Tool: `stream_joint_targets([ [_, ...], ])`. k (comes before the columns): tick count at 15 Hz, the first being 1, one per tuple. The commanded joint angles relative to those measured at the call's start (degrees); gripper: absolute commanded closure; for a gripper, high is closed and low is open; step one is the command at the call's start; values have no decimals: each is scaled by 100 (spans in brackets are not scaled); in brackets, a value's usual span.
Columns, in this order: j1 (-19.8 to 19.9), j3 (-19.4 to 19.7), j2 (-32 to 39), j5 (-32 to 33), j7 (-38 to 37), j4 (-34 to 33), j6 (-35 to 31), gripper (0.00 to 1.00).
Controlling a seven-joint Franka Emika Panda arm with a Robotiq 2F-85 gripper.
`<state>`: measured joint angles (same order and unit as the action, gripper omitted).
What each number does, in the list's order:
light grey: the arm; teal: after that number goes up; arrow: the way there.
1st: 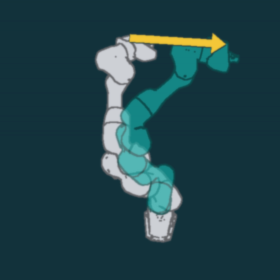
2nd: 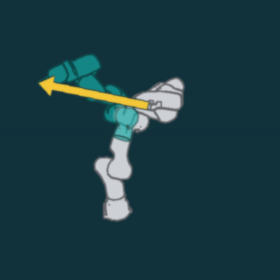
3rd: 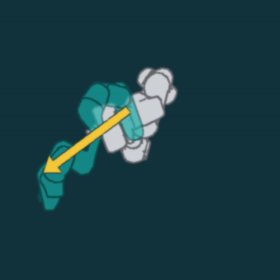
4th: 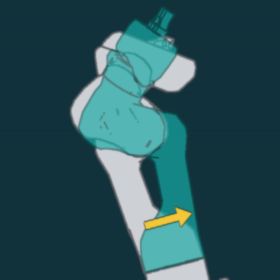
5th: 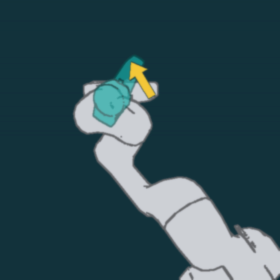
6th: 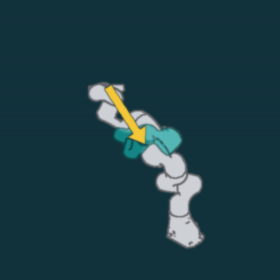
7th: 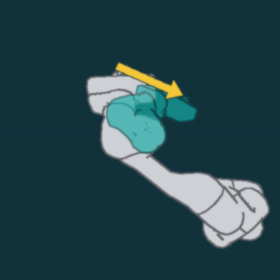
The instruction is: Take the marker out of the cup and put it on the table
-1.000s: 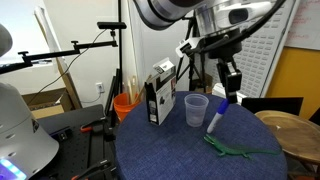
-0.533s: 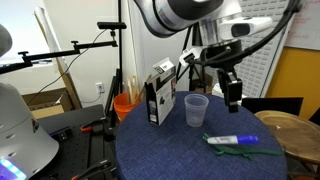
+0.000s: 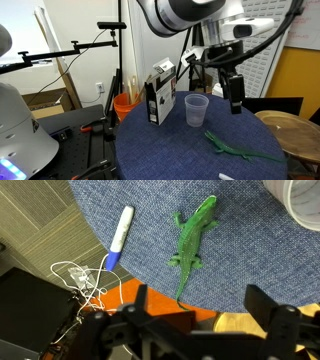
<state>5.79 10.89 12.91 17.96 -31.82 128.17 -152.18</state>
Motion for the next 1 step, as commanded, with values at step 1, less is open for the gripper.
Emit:
stream_joint_targets([
  [1,-81,67,-27,-239,385,-73,199,0],
])
